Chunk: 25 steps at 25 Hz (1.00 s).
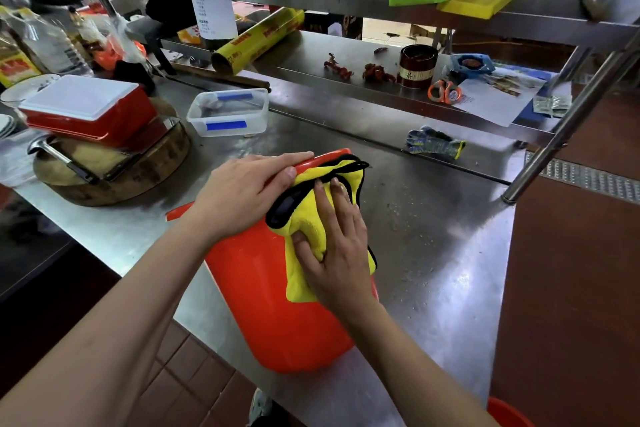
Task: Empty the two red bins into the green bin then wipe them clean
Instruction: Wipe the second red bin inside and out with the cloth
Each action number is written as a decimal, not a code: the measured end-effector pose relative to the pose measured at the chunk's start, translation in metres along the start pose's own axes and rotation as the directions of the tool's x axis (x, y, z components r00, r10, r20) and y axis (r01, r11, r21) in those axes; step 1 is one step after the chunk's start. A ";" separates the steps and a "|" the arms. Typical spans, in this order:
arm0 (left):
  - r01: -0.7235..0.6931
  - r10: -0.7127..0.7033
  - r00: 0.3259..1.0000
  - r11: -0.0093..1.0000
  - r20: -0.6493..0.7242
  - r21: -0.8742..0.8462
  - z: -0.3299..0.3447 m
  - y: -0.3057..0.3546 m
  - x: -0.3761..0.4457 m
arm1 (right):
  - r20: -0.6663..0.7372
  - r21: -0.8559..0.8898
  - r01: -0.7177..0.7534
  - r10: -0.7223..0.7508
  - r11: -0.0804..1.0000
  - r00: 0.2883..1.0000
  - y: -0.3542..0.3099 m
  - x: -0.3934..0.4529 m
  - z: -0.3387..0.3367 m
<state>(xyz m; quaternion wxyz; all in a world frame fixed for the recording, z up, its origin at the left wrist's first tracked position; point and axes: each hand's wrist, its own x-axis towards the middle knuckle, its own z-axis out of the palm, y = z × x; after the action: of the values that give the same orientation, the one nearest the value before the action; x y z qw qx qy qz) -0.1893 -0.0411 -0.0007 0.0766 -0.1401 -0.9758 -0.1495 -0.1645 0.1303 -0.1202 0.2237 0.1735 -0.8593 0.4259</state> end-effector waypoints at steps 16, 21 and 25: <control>0.071 -0.070 0.997 0.994 0.023 -0.082 -0.004 -0.009 0.002 | 0.099 0.158 -0.126 0.111 0.979 0.989 0.067 -0.130 -0.012; 0.069 -0.065 0.997 0.991 0.041 -0.115 -0.006 -0.005 0.003 | 0.090 0.172 -0.171 0.157 0.970 0.983 0.059 -0.117 -0.011; 0.050 -0.045 0.998 0.992 0.048 -0.115 -0.005 -0.002 -0.002 | 0.053 0.146 -0.095 0.088 0.985 0.995 0.035 -0.065 -0.010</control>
<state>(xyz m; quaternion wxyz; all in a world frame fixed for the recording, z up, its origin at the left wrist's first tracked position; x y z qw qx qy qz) -0.1876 -0.0450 0.0030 0.0428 -0.1244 -0.9699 -0.2048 -0.1247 0.1658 -0.1720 0.1702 0.1597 -0.8373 0.4944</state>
